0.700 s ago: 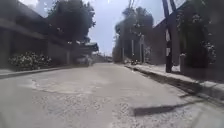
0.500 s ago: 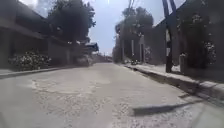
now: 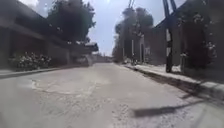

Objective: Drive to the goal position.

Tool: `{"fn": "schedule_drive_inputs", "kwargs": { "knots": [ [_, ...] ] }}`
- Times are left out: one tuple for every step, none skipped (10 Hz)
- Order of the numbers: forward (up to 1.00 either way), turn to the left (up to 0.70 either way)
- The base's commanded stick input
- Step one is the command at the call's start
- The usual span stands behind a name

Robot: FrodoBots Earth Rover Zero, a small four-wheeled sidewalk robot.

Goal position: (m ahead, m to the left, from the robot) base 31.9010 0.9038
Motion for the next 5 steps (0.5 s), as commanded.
{"fn": "schedule_drive_inputs", "kwargs": {
  "knots": [
    [0.70, 0.00],
    [0.70, 0.00],
    [0.70, 0.00],
    [0.70, 0.00],
    [0.70, 0.00]
  ]
}}
